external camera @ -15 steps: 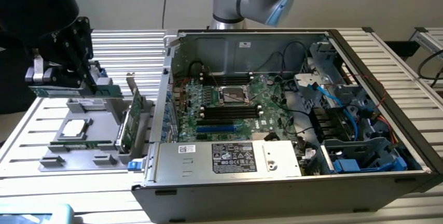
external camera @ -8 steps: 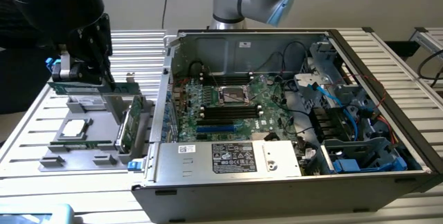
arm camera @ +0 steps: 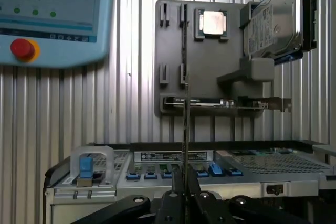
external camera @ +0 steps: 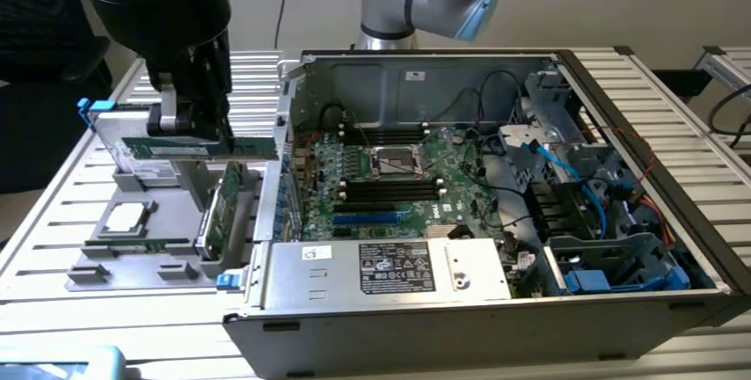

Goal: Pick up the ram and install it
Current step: 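Pick up the ram and move it above insertion slot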

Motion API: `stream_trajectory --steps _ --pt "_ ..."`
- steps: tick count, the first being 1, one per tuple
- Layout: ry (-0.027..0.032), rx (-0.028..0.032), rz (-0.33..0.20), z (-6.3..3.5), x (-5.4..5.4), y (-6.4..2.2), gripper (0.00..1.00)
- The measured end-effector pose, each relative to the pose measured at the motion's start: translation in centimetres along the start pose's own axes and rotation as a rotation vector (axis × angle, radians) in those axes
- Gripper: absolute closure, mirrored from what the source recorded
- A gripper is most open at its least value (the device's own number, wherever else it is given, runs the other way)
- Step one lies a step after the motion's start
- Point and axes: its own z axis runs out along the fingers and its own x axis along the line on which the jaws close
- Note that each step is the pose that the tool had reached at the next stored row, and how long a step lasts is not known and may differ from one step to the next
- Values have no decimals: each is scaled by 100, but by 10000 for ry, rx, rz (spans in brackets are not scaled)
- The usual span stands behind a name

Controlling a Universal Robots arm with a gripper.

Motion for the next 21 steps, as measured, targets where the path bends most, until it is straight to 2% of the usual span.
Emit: stream_trajectory --steps 21 --pt "3 -13 -79 -13 -20 -936 86"
